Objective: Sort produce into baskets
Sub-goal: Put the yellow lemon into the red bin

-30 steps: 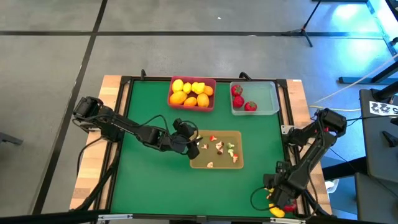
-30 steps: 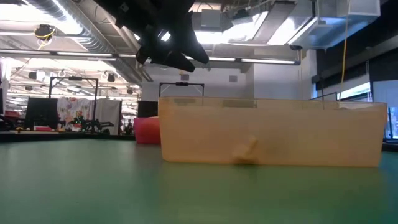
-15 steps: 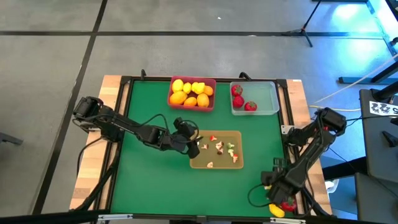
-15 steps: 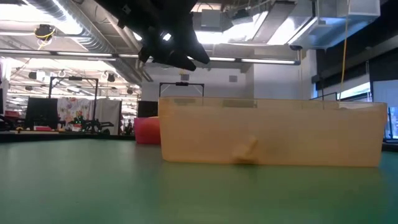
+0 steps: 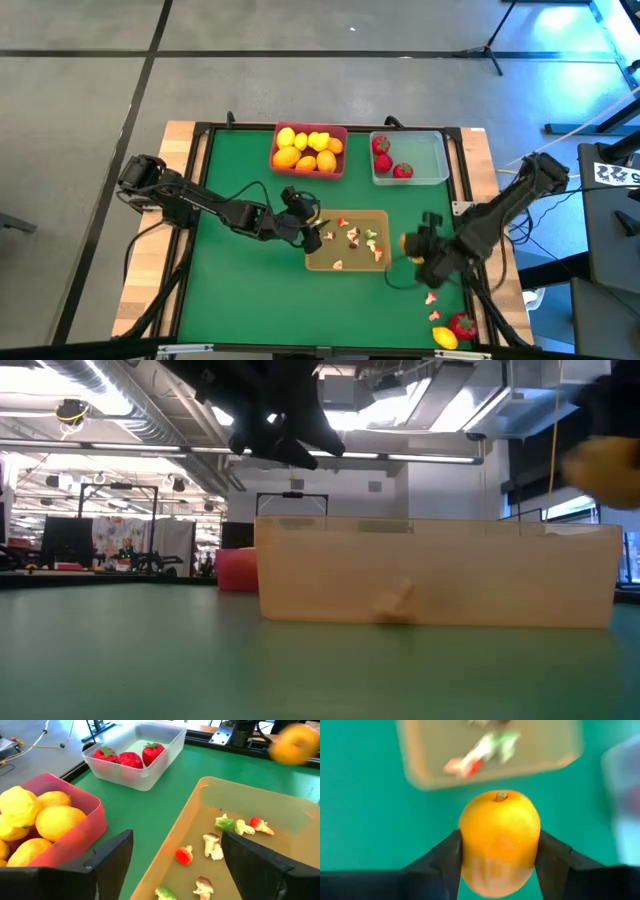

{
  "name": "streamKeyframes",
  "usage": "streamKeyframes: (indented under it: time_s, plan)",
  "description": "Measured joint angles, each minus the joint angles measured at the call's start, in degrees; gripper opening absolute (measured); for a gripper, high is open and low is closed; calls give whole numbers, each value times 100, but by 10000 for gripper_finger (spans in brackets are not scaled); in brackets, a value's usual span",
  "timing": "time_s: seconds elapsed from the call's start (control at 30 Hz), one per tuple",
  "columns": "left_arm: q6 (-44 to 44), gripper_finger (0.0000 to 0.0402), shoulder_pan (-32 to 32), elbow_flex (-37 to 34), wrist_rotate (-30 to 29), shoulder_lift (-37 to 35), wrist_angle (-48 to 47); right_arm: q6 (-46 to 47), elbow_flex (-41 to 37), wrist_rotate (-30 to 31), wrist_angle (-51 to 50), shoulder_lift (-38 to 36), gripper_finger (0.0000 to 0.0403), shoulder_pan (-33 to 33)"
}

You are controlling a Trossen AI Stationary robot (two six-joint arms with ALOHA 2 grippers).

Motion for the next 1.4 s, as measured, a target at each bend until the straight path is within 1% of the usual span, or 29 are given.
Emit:
streamKeyframes:
  time_s: [0.1,0.23,0.37,0.5,0.57,0.7,0.9,1.0,1.17,1.27,1.4]
  plan:
    - [4,307,0,2,2,0,14,-489,0,574,65,-247,184,-592]
    - [83,308,1,2,4,-70,-14,-1254,0,957,270,-368,193,-1481]
    - [226,308,-1,10,7,-424,-97,-2354,-2,1035,1055,-363,195,-2383]
    - [325,308,97,10,-24,-886,-601,-3376,-56,958,2155,-325,196,-3301]
    - [327,308,177,10,-31,-1109,-952,-3818,-78,779,2846,-240,197,-3783]
    - [315,308,343,10,-44,-1346,-1418,-4480,-146,-4,3985,34,197,-4612]
    - [792,308,529,10,-28,-1476,-1650,-5034,-147,-958,5533,810,197,-5524]
    - [1064,308,681,6,-34,-1501,-1644,-5075,-146,-1129,6338,1270,198,-5873]
    - [1314,308,913,6,-37,-1499,-1664,-5164,-128,-1214,7901,2058,198,-6284]
    - [1416,309,1002,6,-37,-1498,-1672,-5173,63,-1229,8329,2481,198,-6417]
    - [1507,309,1082,6,-31,-1497,-1684,-5158,461,-1321,8543,2964,198,-6431]
